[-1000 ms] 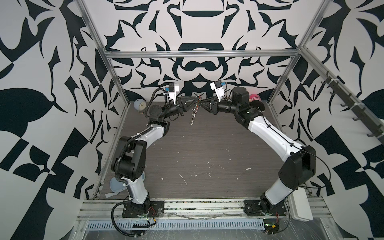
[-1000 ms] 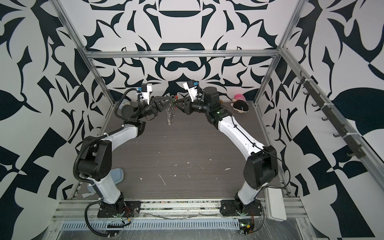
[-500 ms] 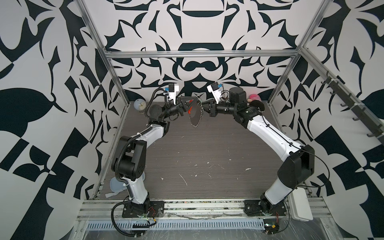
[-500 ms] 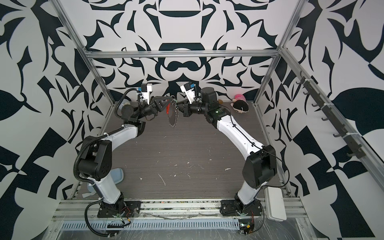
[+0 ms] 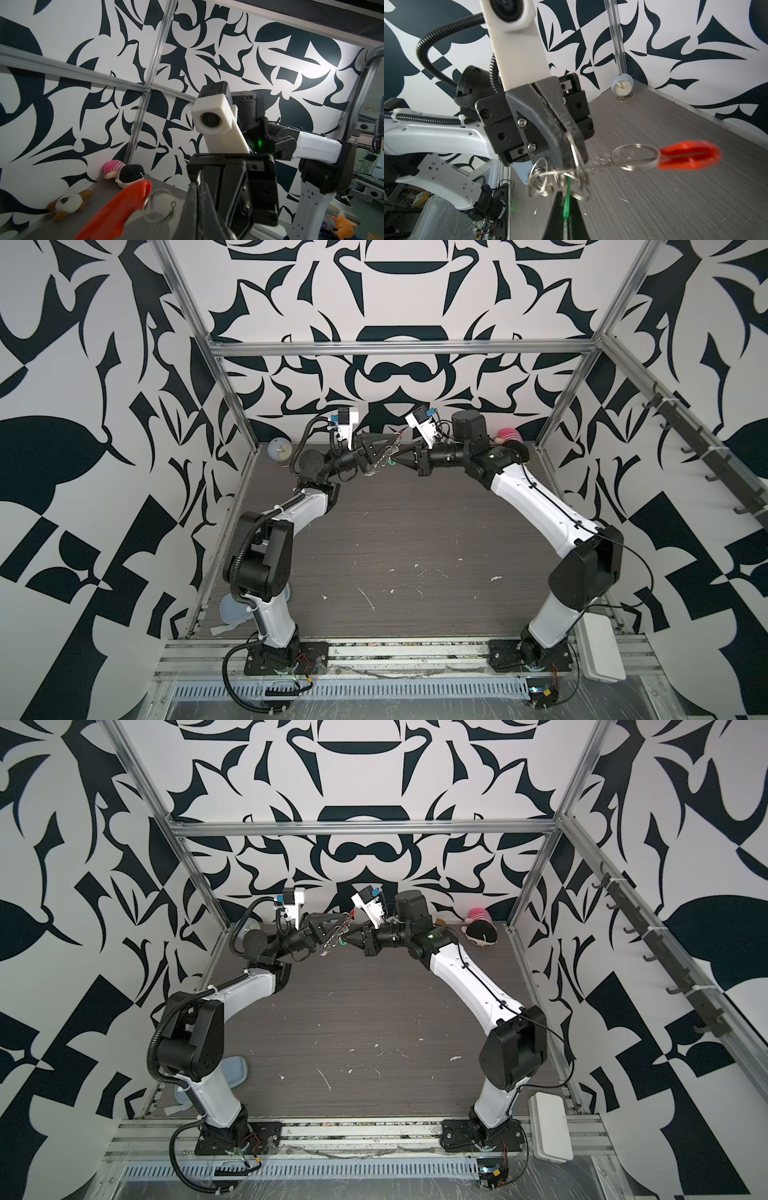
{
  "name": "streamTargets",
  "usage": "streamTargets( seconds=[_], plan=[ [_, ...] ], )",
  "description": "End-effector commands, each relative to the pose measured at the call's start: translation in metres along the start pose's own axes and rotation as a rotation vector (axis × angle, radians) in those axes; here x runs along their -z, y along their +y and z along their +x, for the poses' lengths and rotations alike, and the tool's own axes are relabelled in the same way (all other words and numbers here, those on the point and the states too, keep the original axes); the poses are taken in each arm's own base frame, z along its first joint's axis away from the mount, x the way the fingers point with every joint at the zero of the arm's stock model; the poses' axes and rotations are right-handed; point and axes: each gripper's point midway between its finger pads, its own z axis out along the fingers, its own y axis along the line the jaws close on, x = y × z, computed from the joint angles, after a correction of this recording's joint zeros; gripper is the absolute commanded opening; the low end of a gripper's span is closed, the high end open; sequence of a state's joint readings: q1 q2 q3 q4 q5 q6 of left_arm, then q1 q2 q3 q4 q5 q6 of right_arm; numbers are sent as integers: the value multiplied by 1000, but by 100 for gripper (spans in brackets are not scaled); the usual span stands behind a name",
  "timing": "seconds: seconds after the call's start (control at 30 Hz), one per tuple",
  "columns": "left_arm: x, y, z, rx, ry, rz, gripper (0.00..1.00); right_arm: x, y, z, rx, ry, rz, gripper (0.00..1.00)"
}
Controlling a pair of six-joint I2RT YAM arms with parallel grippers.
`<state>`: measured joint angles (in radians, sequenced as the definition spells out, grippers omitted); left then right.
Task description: Put the keys on the keyring
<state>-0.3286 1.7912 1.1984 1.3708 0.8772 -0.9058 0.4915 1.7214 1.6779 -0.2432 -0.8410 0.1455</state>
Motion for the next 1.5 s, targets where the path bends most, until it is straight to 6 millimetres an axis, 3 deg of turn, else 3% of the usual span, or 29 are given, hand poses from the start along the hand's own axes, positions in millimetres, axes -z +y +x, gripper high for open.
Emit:
streamTargets(
  seconds=[0.0,0.07,0.2,0.33,0.5,0.6,0.83,0.97,1.47],
  plan=[
    [-7,-14,-19,-69,-58,38,0,8,23,-2,11,-13,-36,20],
    [-6,-15,-19,-69,-54,41,0,21,13,-8,4,-61,20,30],
    [-6,-17,-18,-71,-48,46,0,52,3,-17,18,-147,119,37],
    [-6,-17,-17,-68,-47,45,0,71,2,-22,47,-171,183,38],
    [-5,-18,-16,-59,-44,45,0,80,6,-35,92,-201,218,36],
    [-4,-18,-16,-55,-43,44,0,78,8,-51,91,-259,187,27],
    [-4,-20,-17,-49,-43,47,0,62,13,-78,23,-337,24,20],
    [-4,-21,-17,-50,-44,48,0,58,12,-80,6,-339,-4,15],
    [-5,-16,-15,-40,-41,45,0,59,18,-75,4,-339,-30,15]
  ],
)
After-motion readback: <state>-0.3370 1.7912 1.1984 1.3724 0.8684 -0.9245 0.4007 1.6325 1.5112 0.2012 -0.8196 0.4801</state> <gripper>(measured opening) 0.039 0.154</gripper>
